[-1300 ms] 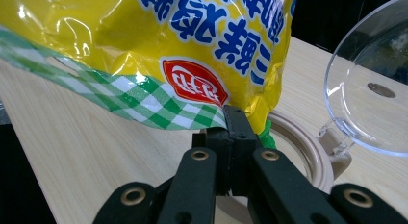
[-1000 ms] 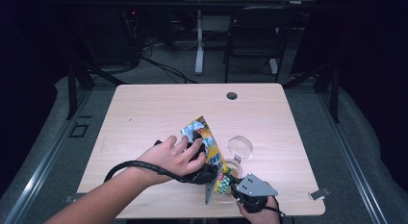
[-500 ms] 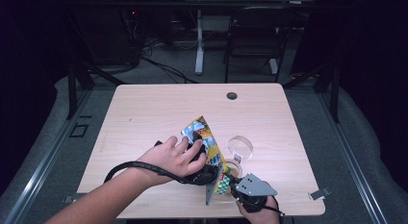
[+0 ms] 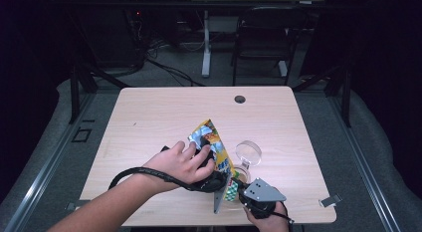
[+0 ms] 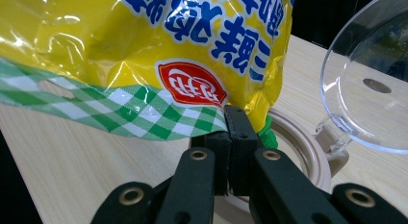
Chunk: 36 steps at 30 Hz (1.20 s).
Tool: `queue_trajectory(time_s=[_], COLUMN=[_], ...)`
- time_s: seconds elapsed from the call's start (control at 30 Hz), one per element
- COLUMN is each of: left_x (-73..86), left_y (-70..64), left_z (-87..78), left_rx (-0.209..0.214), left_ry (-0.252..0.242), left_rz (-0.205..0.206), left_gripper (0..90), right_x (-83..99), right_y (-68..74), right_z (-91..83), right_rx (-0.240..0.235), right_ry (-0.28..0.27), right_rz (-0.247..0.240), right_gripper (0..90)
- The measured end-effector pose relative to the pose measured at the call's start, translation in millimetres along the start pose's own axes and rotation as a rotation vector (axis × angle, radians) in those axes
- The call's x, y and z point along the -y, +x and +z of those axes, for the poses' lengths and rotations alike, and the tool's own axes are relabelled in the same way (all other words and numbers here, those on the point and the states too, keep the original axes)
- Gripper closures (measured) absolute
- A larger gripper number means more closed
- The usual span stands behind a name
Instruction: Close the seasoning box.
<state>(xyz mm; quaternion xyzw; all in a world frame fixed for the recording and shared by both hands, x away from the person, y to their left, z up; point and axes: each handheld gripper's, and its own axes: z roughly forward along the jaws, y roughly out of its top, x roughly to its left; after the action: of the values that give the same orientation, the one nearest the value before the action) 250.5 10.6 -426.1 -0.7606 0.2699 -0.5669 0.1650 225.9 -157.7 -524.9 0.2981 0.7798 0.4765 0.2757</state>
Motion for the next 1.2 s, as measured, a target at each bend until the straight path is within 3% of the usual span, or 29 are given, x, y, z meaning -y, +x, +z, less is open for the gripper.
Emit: queue_trajectory(time_s=[0.17, 0.27, 0.4, 0.47, 0.57, 1.2], left_x=[-0.2, -0.8, -0.8, -0.4, -0.8, -0.8], left_y=[0.3, 1.9, 2.1, 1.0, 2.7, 1.9], left_z=[-0.6, -1.9, -1.8, -0.8, -2.3, -2.2], left_rx=[-0.005, -0.001, -0.002, -0.007, -0.003, -0.002], left_ry=[0.000, 0.021, 0.018, -0.002, 0.020, 0.016], left_rz=[0.003, 0.031, 0.026, 0.003, 0.030, 0.030], left_gripper=[82.2, 82.3, 82.3, 82.5, 82.5, 82.6], right_x=[0.3, 0.5, 0.5, 0.4, 0.4, 0.6], right_y=[-0.3, -0.5, -0.5, -0.5, -0.4, 0.4], right_z=[0.9, 1.3, 1.8, 2.0, 2.1, 2.9], right_rx=[0.004, 0.004, 0.007, 0.003, 0.007, 0.000], right_ry=[-0.003, 0.001, 0.002, 0.000, 0.001, 0.002], right_rz=[0.005, 0.004, 0.004, 0.007, 0.004, 0.004], right_gripper=[88.8, 88.7, 88.7, 88.7, 88.7, 88.7])
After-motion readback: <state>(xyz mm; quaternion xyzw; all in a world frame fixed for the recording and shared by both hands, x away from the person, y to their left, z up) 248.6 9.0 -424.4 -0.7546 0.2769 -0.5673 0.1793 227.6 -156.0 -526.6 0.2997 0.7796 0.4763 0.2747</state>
